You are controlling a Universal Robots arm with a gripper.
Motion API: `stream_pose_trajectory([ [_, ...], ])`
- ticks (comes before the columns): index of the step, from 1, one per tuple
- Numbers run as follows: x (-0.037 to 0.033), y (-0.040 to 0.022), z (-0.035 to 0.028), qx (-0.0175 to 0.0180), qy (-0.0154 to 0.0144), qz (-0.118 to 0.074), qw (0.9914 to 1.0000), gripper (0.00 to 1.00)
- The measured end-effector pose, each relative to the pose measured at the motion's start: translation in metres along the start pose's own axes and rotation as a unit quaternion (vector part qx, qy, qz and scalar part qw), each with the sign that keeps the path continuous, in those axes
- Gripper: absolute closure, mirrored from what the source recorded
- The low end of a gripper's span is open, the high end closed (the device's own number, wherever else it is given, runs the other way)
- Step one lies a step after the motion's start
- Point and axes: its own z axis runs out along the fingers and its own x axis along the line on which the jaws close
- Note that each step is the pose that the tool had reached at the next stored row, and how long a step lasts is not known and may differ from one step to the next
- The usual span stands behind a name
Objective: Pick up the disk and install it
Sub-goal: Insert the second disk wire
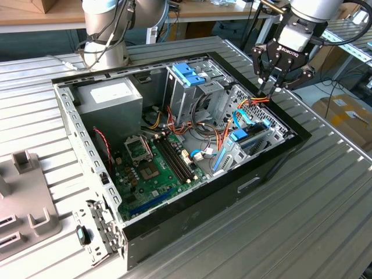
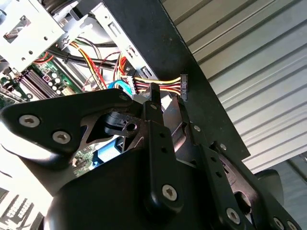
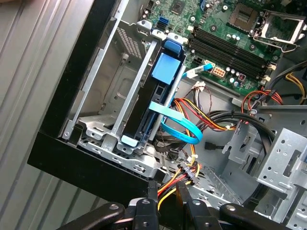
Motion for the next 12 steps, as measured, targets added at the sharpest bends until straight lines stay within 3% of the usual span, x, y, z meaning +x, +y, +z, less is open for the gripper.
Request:
stream_pose_trajectory([
  [3,0.0000,0.0000,0.0000,0.0004,-0.0007,-0.019,0.99982,0.70],
  [12,0.0000,0.0000,0.0000,0.0004,-0.0008,-0.021,0.99978,0.70],
])
